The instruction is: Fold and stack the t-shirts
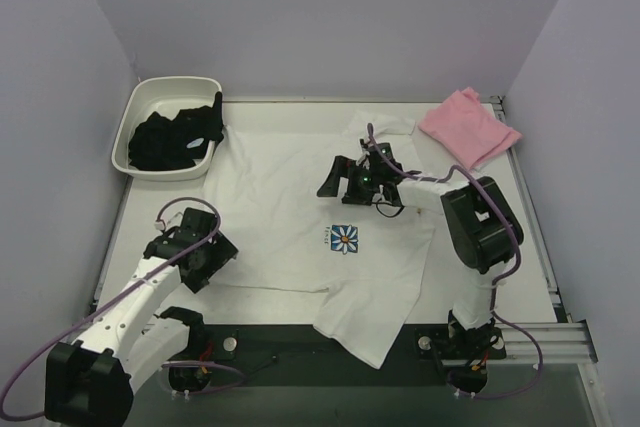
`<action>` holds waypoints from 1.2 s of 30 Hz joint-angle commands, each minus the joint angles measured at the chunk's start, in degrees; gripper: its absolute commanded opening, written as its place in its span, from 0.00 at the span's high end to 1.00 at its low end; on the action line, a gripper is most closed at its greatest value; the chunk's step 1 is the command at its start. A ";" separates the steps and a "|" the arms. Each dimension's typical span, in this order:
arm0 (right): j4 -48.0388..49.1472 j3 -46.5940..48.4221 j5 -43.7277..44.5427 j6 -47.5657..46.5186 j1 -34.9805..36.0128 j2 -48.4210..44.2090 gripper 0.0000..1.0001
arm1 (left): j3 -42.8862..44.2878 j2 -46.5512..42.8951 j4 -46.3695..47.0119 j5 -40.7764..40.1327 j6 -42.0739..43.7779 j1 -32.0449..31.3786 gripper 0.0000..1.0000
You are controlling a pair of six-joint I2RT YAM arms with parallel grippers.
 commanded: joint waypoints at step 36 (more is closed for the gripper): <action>-40.52 -11.39 38.55 -6.76 7.75 -29.32 0.00 | 28.94 36.17 7.50 -5.71 19.12 -7.56 0.02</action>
